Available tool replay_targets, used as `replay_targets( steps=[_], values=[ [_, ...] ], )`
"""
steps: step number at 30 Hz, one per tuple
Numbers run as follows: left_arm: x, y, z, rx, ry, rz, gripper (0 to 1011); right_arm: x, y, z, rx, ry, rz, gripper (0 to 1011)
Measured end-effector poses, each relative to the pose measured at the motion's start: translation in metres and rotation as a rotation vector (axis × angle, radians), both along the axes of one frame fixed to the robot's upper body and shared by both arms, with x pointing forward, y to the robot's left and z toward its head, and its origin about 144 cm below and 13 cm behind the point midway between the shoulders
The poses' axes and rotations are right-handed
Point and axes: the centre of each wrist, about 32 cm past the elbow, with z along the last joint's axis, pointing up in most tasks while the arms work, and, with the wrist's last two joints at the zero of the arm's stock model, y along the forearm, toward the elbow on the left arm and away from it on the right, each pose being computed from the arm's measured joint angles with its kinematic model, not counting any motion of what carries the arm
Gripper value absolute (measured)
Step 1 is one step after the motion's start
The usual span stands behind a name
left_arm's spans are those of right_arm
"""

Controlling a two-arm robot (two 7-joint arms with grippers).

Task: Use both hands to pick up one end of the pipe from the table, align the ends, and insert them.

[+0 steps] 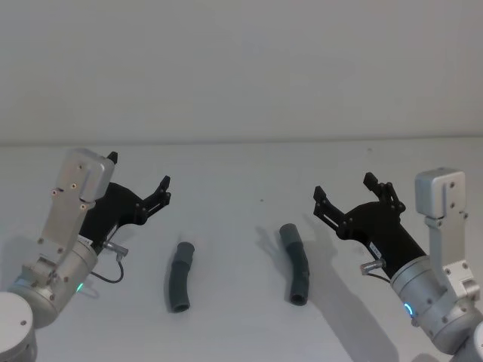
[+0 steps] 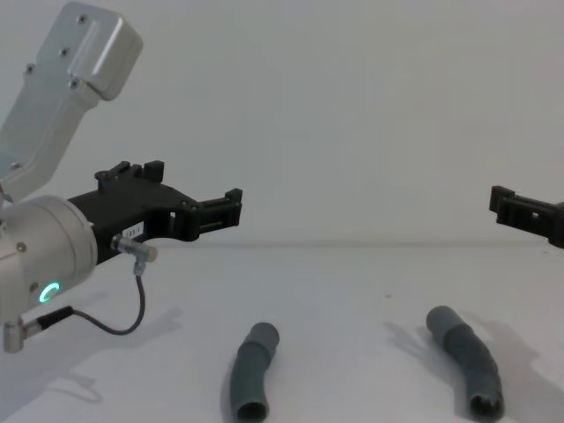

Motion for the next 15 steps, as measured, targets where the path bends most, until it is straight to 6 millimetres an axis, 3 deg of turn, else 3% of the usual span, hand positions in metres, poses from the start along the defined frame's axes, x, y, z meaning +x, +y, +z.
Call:
replay_targets(
  steps=[15],
  values=[
    [0.0000, 0.0000, 0.0000, 0.000, 0.000, 0.000, 1001, 0.0000, 0.0000, 0.0000, 0.000, 0.000, 0.000, 1002]
  ],
)
